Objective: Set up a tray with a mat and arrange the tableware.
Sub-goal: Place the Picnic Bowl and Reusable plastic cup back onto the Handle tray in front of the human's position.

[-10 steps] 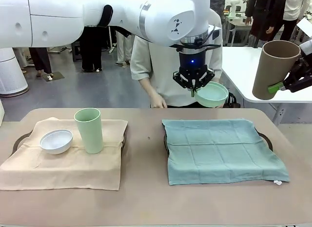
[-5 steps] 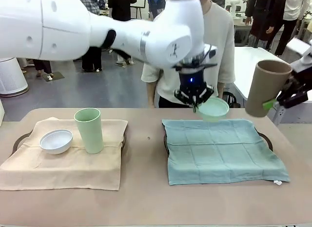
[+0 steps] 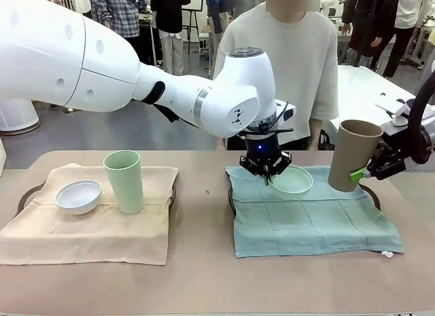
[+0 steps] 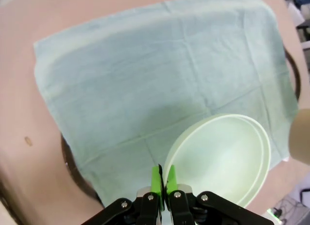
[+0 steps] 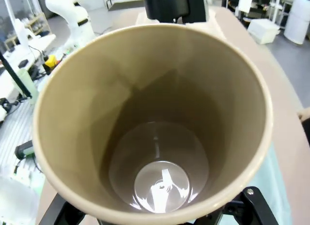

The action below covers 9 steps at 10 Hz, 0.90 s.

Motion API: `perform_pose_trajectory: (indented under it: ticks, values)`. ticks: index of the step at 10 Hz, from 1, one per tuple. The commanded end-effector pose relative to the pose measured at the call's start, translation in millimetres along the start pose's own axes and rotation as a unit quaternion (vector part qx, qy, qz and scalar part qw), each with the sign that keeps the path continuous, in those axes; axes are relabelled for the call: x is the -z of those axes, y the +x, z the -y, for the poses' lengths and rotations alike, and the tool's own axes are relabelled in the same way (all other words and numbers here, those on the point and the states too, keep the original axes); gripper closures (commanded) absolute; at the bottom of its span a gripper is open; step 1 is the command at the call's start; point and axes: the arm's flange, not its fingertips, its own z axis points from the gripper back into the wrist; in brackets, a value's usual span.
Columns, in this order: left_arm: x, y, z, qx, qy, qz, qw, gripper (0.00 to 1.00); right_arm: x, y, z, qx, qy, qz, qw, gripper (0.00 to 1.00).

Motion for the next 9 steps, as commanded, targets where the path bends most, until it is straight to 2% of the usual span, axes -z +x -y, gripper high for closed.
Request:
perform_pose_trajectory:
  ticks: [1, 2, 3, 4, 9]
  values:
    - [-21, -8, -8, -0.004, 0.023, -0.005, 1.0, 0.96, -1, 5, -1, -0.02, -0.032, -0.056, 0.998, 0.19]
    - [0, 0, 0, 0.0, 0.0, 0.0, 1.0, 0.96, 0, 0, 0, 0.0, 0.0, 0.0, 1.0, 0.19]
    - [0, 0, 0, 0.0, 0.0, 0.0, 1.0, 0.96, 0, 0, 0, 0.0, 0.0, 0.0, 1.0, 0.19]
    - [-6, -1, -1, 0.001, 0.006, -0.003, 1.0, 0.96, 0, 0, 4, -0.008, -0.01, -0.022, 1.0, 0.19]
    - [29, 2, -16, -0.028, -0.002, -0.001, 1.0, 0.96, 12, -54, 28, -0.032, 0.003, -0.001, 0.999, 0.19]
